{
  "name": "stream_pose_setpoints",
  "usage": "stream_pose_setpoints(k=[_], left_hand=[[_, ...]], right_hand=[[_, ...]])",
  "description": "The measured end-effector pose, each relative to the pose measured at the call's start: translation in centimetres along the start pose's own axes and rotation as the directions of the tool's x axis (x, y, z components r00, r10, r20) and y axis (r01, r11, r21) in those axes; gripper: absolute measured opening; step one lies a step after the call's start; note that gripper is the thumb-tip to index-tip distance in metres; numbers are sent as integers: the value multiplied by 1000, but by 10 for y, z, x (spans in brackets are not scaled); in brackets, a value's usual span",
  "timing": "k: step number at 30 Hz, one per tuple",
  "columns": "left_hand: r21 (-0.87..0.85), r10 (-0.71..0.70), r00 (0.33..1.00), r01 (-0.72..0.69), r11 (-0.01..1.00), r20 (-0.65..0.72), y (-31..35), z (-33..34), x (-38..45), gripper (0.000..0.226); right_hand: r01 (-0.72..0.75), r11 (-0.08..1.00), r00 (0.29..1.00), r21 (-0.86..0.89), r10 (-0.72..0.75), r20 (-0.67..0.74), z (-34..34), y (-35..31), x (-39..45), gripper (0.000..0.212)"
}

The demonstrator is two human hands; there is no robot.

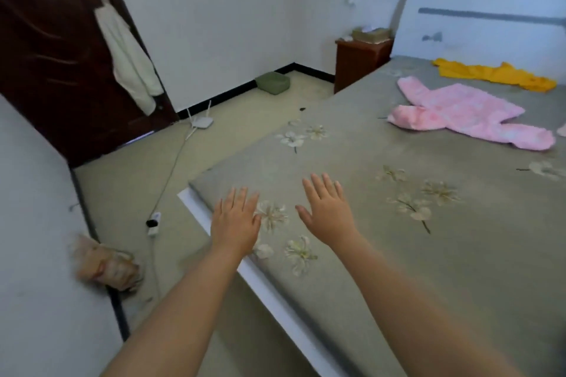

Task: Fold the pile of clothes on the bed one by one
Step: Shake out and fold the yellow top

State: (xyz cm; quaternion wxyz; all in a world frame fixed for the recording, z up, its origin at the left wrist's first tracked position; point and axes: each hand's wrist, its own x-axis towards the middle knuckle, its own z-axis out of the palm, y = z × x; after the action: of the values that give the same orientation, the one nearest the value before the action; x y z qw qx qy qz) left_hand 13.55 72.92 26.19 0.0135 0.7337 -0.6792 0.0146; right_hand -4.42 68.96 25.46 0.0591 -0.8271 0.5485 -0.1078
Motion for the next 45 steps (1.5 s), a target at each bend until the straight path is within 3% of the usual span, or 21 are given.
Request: stream_pose_setpoints(k=[8,14,25,31,35,40,45], left_hand=[[7,-261,965,261,965,11,-237,16,25,51],[-2,-373,928,373,928,11,-365,2,65,51],[94,-468,856,496,863,-217,-567,-61,274,51],[93,-479,841,514,853,-253,-651,-88,394,50],[66,-498,833,526,848,-240,-700,-78,473,50],[82,-431,885,449,890,-174,-756,-58,597,48],[65,-297,946,308,949,-132,-782,-43,746,46]], right_hand=[[194,980,974,-40,-188,123,66,-203,146,61],[320,947,937,-23,-313,151,91,-311,248,60],[456,890,889,-15,-456,-37,101,-445,535,60],[495,868,861,38,-484,-156,93,-505,685,60],[494,868,861,47,-481,-165,115,-531,771,59],[429,902,899,52,-420,-122,159,-534,888,58],[267,964,961,15,-265,-81,176,-499,1003,58]])
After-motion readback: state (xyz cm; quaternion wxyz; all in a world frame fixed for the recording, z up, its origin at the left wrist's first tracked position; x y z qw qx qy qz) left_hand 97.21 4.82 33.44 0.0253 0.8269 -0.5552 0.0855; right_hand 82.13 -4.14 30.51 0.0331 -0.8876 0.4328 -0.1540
